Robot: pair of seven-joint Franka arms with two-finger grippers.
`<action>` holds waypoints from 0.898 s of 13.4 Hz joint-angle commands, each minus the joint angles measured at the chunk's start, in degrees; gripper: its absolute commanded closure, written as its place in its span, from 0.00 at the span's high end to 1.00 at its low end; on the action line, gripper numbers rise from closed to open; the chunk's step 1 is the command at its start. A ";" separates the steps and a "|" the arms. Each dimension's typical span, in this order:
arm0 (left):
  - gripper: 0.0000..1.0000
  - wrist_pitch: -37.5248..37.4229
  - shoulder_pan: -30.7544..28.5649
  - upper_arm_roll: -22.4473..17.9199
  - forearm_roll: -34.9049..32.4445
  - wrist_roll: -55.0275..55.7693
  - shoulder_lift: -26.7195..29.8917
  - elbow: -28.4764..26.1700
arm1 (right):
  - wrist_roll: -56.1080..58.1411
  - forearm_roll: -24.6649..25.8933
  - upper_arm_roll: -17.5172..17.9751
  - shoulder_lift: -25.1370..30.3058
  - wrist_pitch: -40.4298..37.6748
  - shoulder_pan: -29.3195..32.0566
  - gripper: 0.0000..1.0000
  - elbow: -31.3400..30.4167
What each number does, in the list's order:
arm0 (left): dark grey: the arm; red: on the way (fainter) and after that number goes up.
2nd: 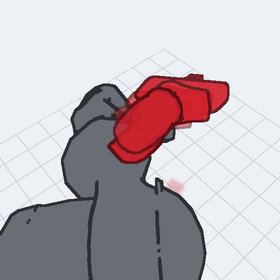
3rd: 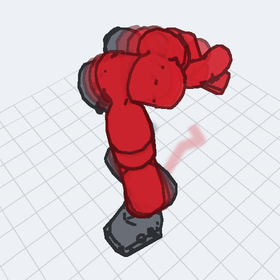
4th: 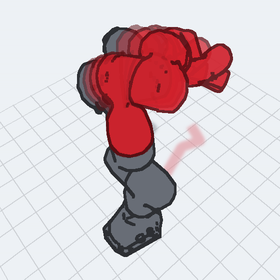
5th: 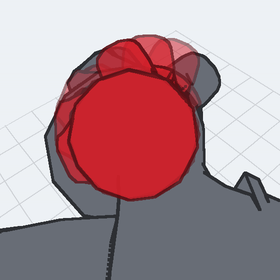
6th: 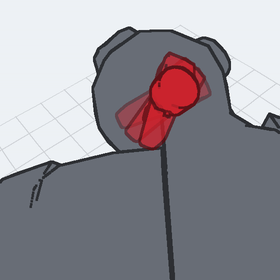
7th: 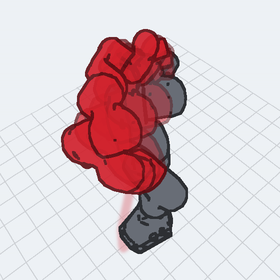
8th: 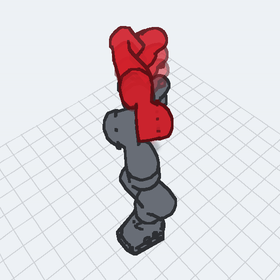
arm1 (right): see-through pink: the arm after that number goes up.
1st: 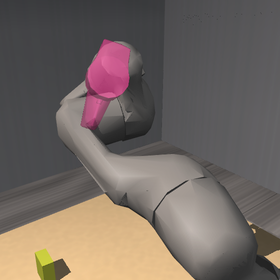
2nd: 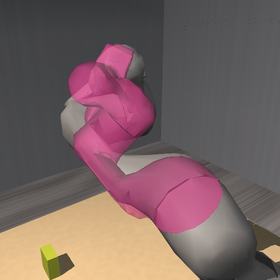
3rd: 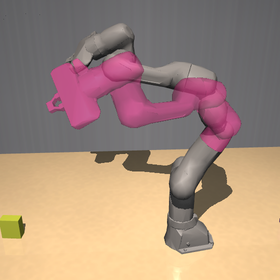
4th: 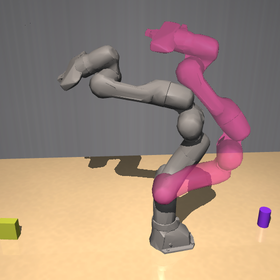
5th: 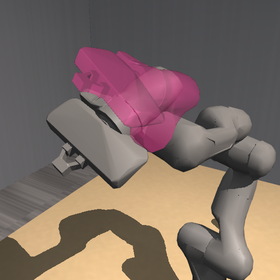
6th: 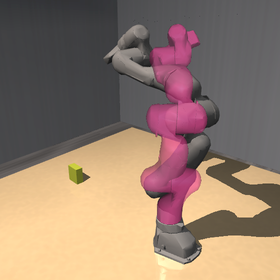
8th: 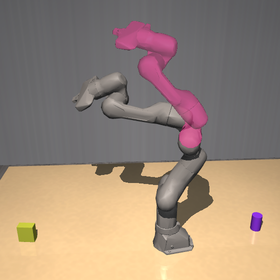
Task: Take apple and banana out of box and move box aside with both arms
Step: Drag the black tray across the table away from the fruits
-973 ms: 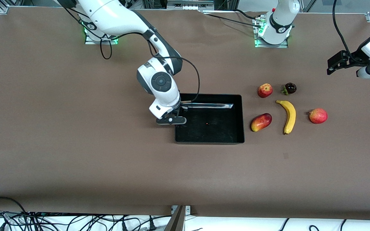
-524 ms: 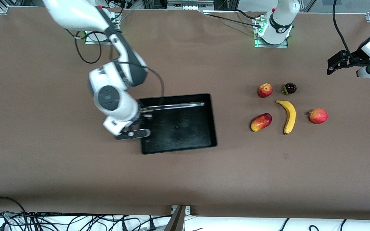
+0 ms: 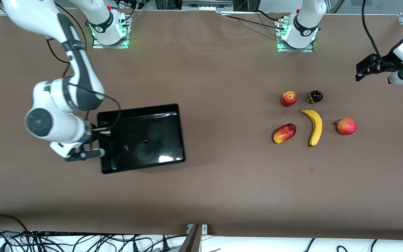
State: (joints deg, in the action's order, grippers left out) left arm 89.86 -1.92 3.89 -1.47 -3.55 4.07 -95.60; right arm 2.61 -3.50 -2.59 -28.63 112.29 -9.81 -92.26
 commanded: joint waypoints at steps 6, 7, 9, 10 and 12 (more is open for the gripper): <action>1.00 -1.71 0.25 0.50 -1.26 0.83 -0.82 2.08 | 15.50 -2.30 0.74 9.82 14.89 13.76 0.00 -21.64; 1.00 -1.71 0.16 0.50 -1.26 0.74 -0.82 2.08 | 15.59 -3.17 0.74 9.82 15.41 14.55 0.00 -22.52; 1.00 -1.71 0.25 0.50 -1.35 0.83 -0.91 2.08 | 15.68 -3.36 0.39 9.82 17.86 15.70 0.00 -24.89; 1.00 -1.80 0.25 0.50 -1.35 0.83 -0.82 2.08 | 15.59 -3.44 0.22 9.91 20.32 15.79 0.00 -26.64; 1.00 -1.80 0.25 0.50 -1.35 0.66 -0.82 2.08 | 15.59 -3.71 -0.31 9.82 23.41 15.97 0.00 -28.50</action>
State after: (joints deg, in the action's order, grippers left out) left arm 89.62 -1.90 4.21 -1.47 -3.46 4.07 -95.48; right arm 16.58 -5.41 -3.26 -21.39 133.02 5.14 -117.15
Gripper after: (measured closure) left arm 0.000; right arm 0.969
